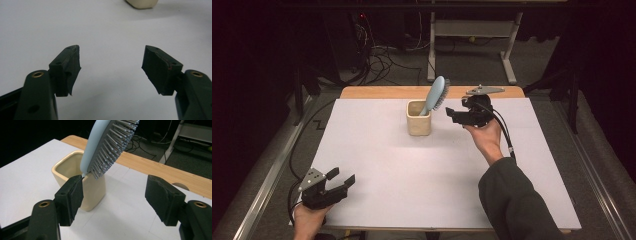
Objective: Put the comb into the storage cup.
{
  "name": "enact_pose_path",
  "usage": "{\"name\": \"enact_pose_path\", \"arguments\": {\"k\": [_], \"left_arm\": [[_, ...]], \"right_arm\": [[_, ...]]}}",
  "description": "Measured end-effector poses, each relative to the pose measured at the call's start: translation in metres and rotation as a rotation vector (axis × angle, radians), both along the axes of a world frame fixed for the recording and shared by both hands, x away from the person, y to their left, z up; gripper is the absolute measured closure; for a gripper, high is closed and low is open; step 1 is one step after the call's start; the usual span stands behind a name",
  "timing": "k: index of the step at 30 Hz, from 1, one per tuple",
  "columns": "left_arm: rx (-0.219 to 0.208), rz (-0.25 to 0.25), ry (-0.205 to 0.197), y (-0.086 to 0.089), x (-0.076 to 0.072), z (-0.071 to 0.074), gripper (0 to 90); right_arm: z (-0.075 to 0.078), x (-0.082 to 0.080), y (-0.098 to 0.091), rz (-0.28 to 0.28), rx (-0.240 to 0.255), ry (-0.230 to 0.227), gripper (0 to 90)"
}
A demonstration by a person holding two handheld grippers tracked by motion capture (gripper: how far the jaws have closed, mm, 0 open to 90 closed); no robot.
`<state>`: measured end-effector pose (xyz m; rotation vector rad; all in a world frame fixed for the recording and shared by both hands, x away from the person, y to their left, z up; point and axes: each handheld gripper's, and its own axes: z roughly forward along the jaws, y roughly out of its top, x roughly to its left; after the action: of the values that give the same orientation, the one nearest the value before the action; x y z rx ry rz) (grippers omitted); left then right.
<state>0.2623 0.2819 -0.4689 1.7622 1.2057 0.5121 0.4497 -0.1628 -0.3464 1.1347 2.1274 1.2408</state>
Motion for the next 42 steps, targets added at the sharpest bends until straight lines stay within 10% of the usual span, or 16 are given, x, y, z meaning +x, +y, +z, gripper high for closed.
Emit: {"name": "enact_pose_path", "arguments": {"k": [42], "left_arm": [[-0.010,0.004,-0.003,0.001,0.000,0.000,31.3]], "right_arm": [[-0.006,-0.026,-0.047,-0.024,0.019,-0.022,31.9]]}}
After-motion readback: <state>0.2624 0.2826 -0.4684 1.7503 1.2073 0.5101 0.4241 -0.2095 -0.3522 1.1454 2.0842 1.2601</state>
